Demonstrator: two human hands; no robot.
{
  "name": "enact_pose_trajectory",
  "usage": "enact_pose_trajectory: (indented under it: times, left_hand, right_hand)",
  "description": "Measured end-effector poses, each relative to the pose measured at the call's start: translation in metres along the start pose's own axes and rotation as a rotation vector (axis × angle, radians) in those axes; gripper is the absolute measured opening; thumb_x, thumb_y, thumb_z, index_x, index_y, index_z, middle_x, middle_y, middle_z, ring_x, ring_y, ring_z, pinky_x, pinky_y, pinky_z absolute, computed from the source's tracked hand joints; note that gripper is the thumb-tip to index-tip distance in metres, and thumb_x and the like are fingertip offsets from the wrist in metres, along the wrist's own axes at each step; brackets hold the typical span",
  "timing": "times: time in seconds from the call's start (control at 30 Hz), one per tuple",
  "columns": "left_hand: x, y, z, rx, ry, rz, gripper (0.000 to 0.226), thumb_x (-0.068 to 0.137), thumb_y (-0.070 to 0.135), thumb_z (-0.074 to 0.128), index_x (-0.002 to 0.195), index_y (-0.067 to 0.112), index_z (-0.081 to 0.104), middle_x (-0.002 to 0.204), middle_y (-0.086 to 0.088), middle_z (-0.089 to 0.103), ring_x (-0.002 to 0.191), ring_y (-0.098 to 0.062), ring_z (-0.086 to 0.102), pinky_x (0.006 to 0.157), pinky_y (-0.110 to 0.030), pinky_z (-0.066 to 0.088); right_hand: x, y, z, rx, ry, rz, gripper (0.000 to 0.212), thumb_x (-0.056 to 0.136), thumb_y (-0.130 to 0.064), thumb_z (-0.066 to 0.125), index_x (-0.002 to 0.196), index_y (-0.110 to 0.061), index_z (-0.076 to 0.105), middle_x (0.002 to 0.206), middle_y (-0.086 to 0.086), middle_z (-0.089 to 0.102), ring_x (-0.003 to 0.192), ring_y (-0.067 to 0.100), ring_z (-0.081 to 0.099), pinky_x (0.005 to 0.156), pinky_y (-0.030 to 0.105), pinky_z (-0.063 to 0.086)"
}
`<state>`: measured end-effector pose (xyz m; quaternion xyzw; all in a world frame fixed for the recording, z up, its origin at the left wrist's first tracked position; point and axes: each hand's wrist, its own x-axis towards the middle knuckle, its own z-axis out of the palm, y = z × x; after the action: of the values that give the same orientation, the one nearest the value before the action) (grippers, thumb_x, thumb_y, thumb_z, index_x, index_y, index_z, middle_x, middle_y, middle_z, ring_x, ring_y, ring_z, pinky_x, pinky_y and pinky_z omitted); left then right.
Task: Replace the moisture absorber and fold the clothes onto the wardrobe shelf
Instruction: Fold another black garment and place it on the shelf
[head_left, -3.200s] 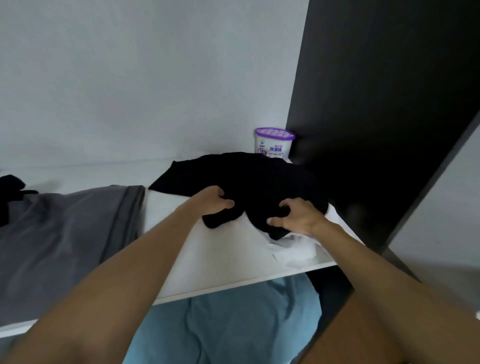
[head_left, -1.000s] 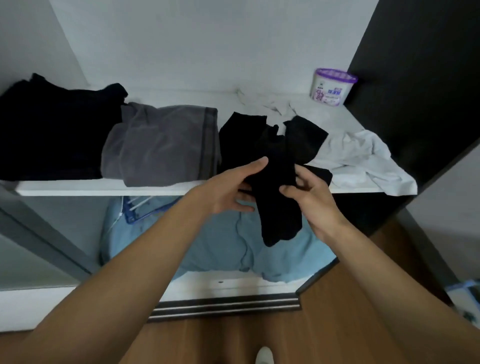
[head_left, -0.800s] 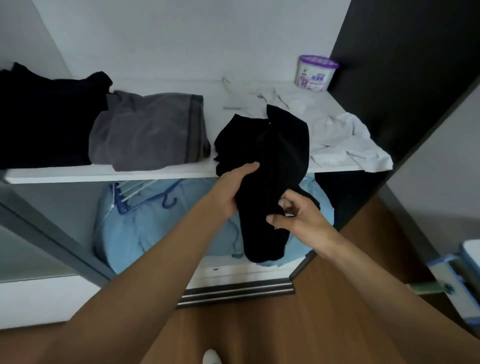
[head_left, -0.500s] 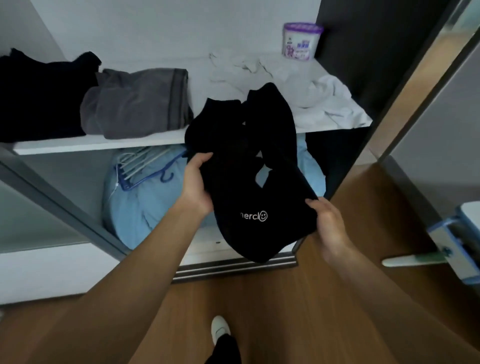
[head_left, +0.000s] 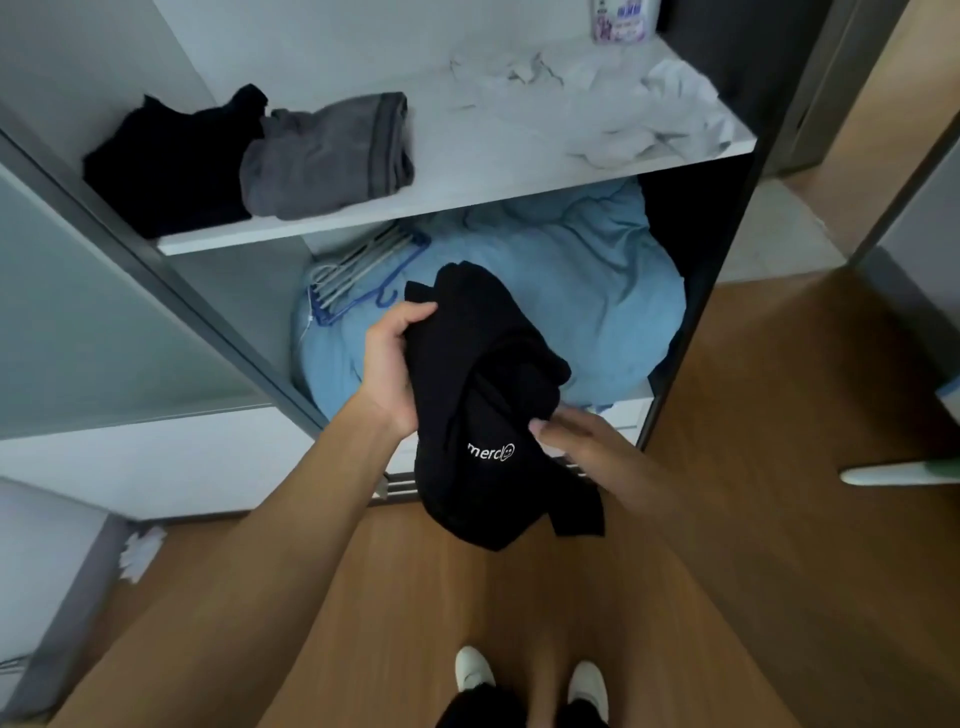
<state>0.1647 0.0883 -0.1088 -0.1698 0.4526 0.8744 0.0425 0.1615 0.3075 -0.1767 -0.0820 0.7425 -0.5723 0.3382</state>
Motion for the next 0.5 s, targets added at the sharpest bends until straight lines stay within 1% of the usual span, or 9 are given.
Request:
enact_pose_trajectory:
  times: [0.03, 0.07, 0.1, 0.13, 0.2, 0.33, 0.4, 0.43, 0.5]
  left_hand:
    - [-0.005, -0.003, 0.002, 0.009, -0.004, -0.012, 0.035, 0.077, 0.031, 0.065, 0.1, 0.009, 0.078, 0.106, -0.012, 0.074, 0.098, -0.027, 0.071, 0.083, -0.036, 0.058]
    - [-0.01, -0.004, 0.004, 0.01, -0.001, -0.021, 0.036, 0.078, 0.032, 0.064, 0.103, 0.009, 0.078, 0.109, -0.012, 0.073, 0.099, -0.028, 0.071, 0.084, -0.038, 0.058]
    - [-0.014, -0.004, 0.007, 0.004, 0.007, -0.022, 0.037, 0.08, 0.033, 0.064, 0.104, 0.009, 0.077, 0.11, -0.012, 0.073, 0.099, -0.028, 0.071, 0.084, -0.038, 0.058]
    - [-0.017, -0.002, 0.009, -0.009, 0.014, -0.016, 0.037, 0.081, 0.034, 0.063, 0.105, 0.009, 0.077, 0.11, -0.012, 0.073, 0.099, -0.028, 0.071, 0.083, -0.038, 0.058]
    - [-0.024, 0.004, 0.009, -0.039, 0.022, -0.002, 0.038, 0.085, 0.035, 0.061, 0.107, 0.008, 0.076, 0.111, -0.013, 0.073, 0.099, -0.029, 0.071, 0.083, -0.038, 0.058]
    - [-0.039, 0.018, -0.009, -0.059, 0.045, -0.021, 0.043, 0.086, 0.043, 0.063, 0.11, 0.01, 0.076, 0.117, -0.013, 0.072, 0.105, -0.029, 0.07, 0.089, -0.039, 0.057]
    - [-0.049, 0.022, -0.028, -0.074, 0.078, -0.031, 0.048, 0.086, 0.047, 0.063, 0.113, 0.01, 0.075, 0.12, -0.013, 0.071, 0.108, -0.029, 0.069, 0.088, -0.039, 0.057]
    - [-0.053, 0.022, -0.039, -0.092, 0.096, -0.038, 0.051, 0.085, 0.049, 0.063, 0.116, 0.01, 0.074, 0.122, -0.013, 0.07, 0.11, -0.028, 0.069, 0.088, -0.038, 0.057]
    - [-0.06, 0.021, -0.064, -0.102, 0.138, -0.056, 0.054, 0.087, 0.054, 0.06, 0.118, 0.012, 0.073, 0.127, -0.012, 0.068, 0.114, -0.027, 0.067, 0.092, -0.038, 0.054]
  right_hand:
    - [-0.007, -0.006, 0.007, 0.068, -0.076, -0.033, 0.022, 0.089, -0.054, 0.061, 0.11, -0.049, 0.068, 0.116, -0.021, 0.07, 0.105, -0.005, 0.065, 0.085, 0.014, 0.053]
    - [-0.011, -0.009, 0.012, 0.081, -0.131, -0.066, 0.024, 0.086, -0.059, 0.062, 0.109, -0.06, 0.064, 0.117, -0.031, 0.067, 0.106, -0.012, 0.062, 0.083, 0.009, 0.051]
    - [-0.014, -0.011, 0.017, 0.074, -0.156, -0.087, 0.031, 0.083, -0.062, 0.064, 0.113, -0.062, 0.06, 0.119, -0.034, 0.064, 0.11, -0.013, 0.06, 0.087, 0.011, 0.05]
    - [-0.013, -0.011, 0.022, 0.059, -0.157, -0.099, 0.037, 0.081, -0.062, 0.065, 0.117, -0.06, 0.059, 0.121, -0.033, 0.064, 0.113, -0.011, 0.059, 0.092, 0.015, 0.049]
    - [-0.011, -0.012, 0.029, 0.084, -0.14, -0.131, 0.038, 0.08, -0.064, 0.064, 0.116, -0.053, 0.062, 0.119, -0.028, 0.067, 0.11, -0.007, 0.062, 0.095, 0.02, 0.048]
    - [-0.003, -0.026, 0.033, 0.276, 0.009, -0.197, 0.046, 0.088, -0.059, 0.058, 0.117, -0.026, 0.07, 0.116, -0.008, 0.073, 0.11, 0.008, 0.068, 0.086, 0.023, 0.056]
    - [0.003, -0.041, 0.044, 0.245, 0.064, -0.246, 0.045, 0.09, -0.049, 0.058, 0.107, -0.009, 0.07, 0.109, 0.005, 0.074, 0.106, 0.018, 0.069, 0.09, 0.037, 0.059]
    - [0.005, -0.049, 0.052, 0.23, 0.083, -0.269, 0.041, 0.092, -0.044, 0.058, 0.103, -0.007, 0.07, 0.105, 0.006, 0.074, 0.105, 0.019, 0.069, 0.094, 0.043, 0.057]
    - [0.009, -0.061, 0.064, 0.297, 0.115, -0.282, 0.029, 0.095, -0.037, 0.056, 0.103, -0.014, 0.072, 0.109, 0.007, 0.075, 0.108, 0.021, 0.069, 0.099, 0.044, 0.053]
